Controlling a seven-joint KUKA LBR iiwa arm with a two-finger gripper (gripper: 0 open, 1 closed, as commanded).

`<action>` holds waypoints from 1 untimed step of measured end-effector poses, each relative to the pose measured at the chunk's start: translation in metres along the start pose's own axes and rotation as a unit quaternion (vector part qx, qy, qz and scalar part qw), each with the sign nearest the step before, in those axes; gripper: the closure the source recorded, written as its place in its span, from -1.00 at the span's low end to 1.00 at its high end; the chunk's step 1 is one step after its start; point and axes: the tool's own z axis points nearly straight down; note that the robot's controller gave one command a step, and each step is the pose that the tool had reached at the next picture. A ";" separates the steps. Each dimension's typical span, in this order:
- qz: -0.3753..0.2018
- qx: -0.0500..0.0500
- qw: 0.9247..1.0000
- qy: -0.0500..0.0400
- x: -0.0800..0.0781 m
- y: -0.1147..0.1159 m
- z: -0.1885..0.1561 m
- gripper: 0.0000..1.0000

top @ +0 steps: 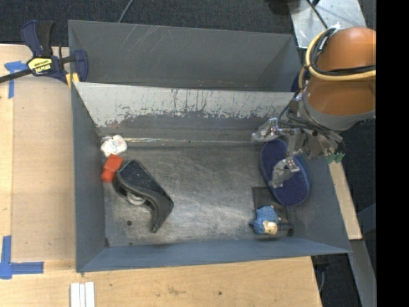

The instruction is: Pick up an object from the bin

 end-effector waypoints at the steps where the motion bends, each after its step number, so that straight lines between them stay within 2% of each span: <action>1: -0.124 -0.001 0.992 0.000 0.043 -0.064 0.087 -1.00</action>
Offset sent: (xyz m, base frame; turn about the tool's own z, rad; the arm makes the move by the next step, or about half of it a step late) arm -0.0285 -0.0691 -0.0856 -0.2527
